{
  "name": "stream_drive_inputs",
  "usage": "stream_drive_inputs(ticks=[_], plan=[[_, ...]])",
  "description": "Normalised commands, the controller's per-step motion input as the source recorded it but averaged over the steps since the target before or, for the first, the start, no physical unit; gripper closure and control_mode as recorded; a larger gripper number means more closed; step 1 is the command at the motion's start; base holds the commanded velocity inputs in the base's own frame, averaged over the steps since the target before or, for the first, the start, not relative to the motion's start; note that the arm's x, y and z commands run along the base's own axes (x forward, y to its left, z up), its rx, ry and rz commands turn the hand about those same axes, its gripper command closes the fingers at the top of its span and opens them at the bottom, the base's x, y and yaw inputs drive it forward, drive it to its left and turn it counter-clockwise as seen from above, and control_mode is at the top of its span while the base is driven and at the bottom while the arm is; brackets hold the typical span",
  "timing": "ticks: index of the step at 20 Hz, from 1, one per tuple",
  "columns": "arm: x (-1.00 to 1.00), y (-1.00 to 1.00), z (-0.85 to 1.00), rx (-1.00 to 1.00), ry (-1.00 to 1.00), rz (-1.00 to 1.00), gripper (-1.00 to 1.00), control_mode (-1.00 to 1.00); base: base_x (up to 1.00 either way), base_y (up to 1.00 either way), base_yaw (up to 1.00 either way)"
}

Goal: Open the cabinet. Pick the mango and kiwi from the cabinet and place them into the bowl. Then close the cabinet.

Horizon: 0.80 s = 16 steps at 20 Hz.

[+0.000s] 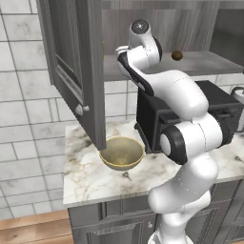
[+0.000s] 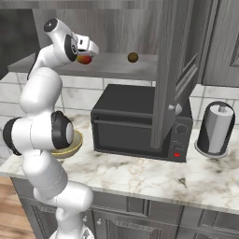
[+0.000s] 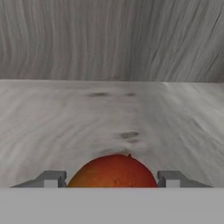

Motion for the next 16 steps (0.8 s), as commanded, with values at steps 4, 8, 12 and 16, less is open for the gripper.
stream_drive_inputs(ticks=[4,8,12,16], plan=[[0.00,-0.05,0.00,0.00,0.00,-0.01,1.00,-1.00,0.00,0.00,0.00],[-0.05,-0.03,-0.22,-0.02,-0.05,0.00,1.00,-1.00,0.00,0.00,0.00],[-0.34,0.00,-0.19,-0.10,-0.16,0.00,1.00,-1.00,0.00,0.00,0.00],[-0.48,0.00,-0.01,-0.07,-0.08,0.00,1.00,-1.00,0.00,0.00,0.00]])
